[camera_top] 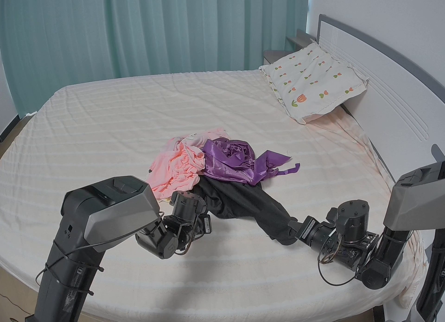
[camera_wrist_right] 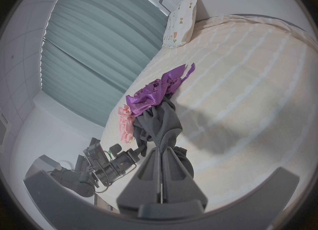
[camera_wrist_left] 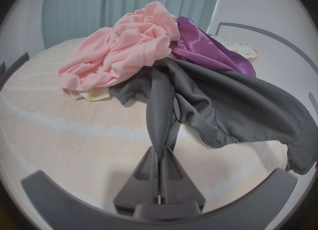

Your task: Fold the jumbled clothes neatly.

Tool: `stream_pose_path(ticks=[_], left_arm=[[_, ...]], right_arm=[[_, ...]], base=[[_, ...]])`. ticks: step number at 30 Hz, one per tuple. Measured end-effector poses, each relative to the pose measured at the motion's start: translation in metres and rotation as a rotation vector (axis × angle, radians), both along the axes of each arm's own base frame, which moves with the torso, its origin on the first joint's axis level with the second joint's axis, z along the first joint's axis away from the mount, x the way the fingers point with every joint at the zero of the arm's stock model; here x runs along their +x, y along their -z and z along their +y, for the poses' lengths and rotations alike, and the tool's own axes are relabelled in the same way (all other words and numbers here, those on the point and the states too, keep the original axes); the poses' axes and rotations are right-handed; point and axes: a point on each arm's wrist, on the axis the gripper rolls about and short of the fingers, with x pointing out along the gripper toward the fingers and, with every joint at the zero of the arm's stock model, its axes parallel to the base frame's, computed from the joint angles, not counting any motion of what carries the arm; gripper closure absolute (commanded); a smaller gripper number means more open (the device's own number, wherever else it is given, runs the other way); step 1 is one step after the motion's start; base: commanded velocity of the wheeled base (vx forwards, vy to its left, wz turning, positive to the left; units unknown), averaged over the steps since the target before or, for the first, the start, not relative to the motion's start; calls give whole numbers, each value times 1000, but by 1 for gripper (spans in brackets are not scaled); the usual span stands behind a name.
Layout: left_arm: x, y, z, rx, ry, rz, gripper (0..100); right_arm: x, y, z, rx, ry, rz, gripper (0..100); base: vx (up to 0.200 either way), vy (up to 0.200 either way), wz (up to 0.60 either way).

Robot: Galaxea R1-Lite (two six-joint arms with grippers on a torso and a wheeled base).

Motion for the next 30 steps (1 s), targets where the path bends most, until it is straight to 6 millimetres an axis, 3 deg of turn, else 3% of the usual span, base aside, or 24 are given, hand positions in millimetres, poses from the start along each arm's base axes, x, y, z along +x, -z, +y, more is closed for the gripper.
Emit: stream_pose_path(ticks=[6, 11, 16, 23, 27, 30], left_arm=[[-14, -20, 6, -76, -19, -7, 100], [-34, -74, 13, -160, -11, -83, 100], [-61, -144, 21, -250, 15, -215, 100], [-114, -238, 35, -385, 71, -431, 100], [-147, -269, 47, -422, 97, -516, 100], [-165, -270, 57, -409, 106, -519, 100]], right_arm=[[1, -9, 2, 51, -3, -68, 100], [1, -28, 5, 88, -20, -145, 100], [-2, -71, 4, 135, -58, -288, 100], [-23, -154, -6, 229, -103, -518, 100], [-43, -191, -18, 269, -140, -612, 100], [-55, -202, -25, 280, -159, -638, 100]], base=[[0, 0, 0], [0, 0, 0], [0, 0, 0], [0, 0, 0], [0, 0, 0], [0, 0, 0]])
